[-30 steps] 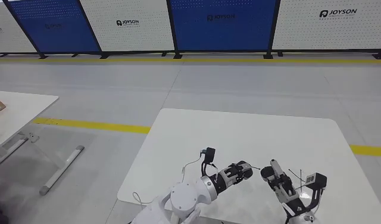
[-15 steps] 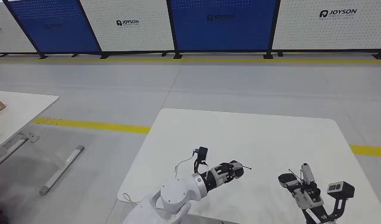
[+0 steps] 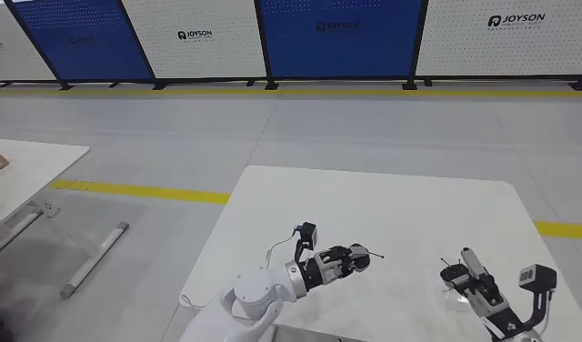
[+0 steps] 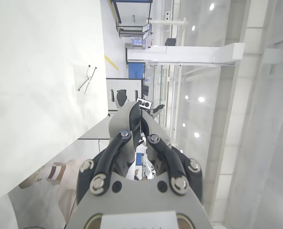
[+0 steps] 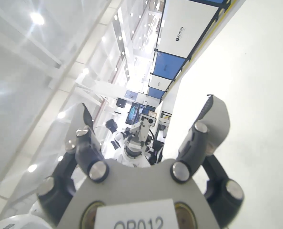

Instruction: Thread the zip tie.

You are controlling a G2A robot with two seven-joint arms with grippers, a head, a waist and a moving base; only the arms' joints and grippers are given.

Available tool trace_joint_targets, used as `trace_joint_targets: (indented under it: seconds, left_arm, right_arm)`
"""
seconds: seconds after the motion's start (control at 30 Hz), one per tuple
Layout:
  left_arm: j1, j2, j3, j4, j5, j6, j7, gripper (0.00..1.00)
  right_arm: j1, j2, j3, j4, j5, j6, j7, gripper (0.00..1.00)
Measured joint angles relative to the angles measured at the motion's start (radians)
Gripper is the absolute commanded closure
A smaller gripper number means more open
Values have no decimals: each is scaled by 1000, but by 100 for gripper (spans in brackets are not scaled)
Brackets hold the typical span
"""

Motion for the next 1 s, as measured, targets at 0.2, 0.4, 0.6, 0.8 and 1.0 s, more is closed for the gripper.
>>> trace_joint_targets:
  seconds: [0.2, 0.4, 0.6, 0.8, 1.0]
  left_arm:
    - [-27, 3, -1, 26, -21, 27, -72, 100]
    - [-28, 2, 2, 26, -24, 28, -62, 100]
    - [-23, 6, -6, -76, -21, 3, -48, 100]
    - [26, 19, -71, -279, -14, -23, -12, 100]
    - [50, 26, -111, -367, -56, -20, -25, 100]
  right_arm:
    - [13, 8, 38, -5, -51, 77, 48, 0]
    - [13, 8, 37, -5, -50, 75, 48, 0]
    - [13, 8, 38, -5, -50, 75, 48, 0]
    - [13, 8, 38, -5, -50, 75, 48, 0]
    - [13, 8, 38, -5, -50, 75, 48, 0]
